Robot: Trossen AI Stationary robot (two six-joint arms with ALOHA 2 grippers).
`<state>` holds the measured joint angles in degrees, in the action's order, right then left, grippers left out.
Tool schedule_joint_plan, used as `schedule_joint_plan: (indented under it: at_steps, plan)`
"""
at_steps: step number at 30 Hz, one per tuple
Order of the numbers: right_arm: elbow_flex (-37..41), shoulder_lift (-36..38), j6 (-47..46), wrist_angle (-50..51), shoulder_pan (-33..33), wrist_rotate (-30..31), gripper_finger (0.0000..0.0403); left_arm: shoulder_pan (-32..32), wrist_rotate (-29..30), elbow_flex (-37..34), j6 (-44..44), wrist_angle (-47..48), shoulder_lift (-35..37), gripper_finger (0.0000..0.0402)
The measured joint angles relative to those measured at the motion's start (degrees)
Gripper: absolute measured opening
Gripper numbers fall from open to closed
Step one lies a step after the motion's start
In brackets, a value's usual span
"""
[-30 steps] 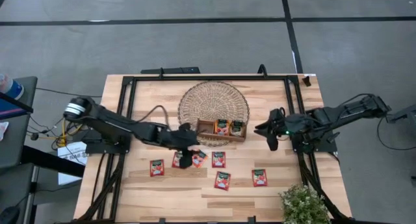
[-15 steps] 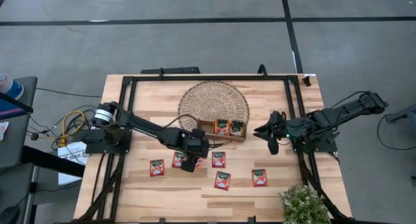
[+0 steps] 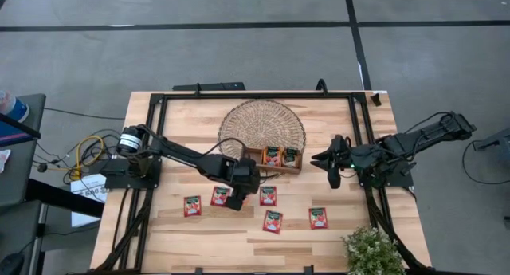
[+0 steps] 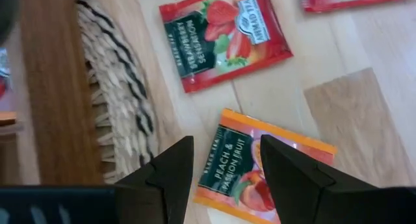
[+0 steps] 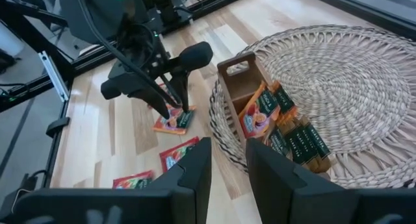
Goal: Pick & Place Tea
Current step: Put the orange tea bag into the middle section of the wooden organizer
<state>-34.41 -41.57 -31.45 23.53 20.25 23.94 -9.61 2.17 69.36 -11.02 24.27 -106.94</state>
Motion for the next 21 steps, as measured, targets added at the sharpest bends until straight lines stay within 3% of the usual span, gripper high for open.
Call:
schedule_joint_plan:
  at_steps: [15,21]
  plan:
    - [0.0,0.0,0.0,-2.2,0.0,-0.1,0.0088,1.3,-4.4,0.6,-1.5,-1.0,-6.5,0.017]
    - [0.0,0.0,0.0,-2.7,0.0,-0.4,0.0088,1.4,-6.2,0.7,-0.7,-0.1,-7.0,0.0124]
